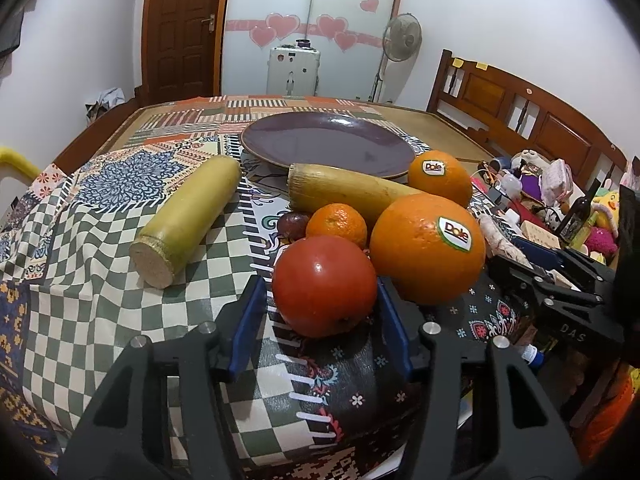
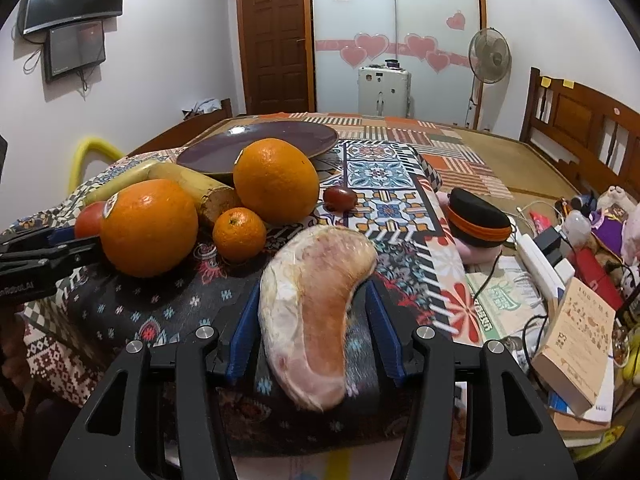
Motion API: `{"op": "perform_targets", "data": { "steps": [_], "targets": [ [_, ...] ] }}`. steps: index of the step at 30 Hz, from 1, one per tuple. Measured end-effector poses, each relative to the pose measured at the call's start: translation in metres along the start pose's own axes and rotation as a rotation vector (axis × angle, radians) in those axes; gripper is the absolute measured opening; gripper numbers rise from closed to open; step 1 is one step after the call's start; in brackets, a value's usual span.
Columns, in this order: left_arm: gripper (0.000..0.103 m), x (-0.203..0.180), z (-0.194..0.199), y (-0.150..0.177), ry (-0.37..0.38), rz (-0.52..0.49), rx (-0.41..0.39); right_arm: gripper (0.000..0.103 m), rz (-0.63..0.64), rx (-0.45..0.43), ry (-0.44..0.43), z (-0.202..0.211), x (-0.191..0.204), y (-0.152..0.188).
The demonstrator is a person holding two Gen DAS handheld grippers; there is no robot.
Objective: Organize fruits
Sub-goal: 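Grasp and lift the tomato with left tool while right tool grasps the pomelo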
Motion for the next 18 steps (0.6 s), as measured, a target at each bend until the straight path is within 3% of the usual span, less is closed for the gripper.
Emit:
{"op": "perform_targets", "data": {
  "steps": [9,16,18],
  "targets": [
    [0.047,0.002,-0.004,-0.002,0.011,-0.002,0.001,0.043,-0.042,-0.008,-0.013,0.0,-0.007,-0.002],
    [0.046,0.01,0.005,-0.005,-0.027,0.017,-0.013,0.023,-0.035,-0.052,-0.011,0.013,-0.006,-0.013],
    [0.046,0.013,0.01,-0.007,-0.036,0.018,-0.023,0.022,-0.04,-0.056,-0.012,0.014,-0.008,-0.016]
  ]
}}
Point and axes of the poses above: each gripper's, at about its wrist camera, not at the fingertips, and z roughly against the way its jaws point, x to its left, y to its underside, the point moved 2 cm from there along -z, roughly the way its jaws point, and after that the axes turned 11 degrees about -x, right-handed, at the moved point
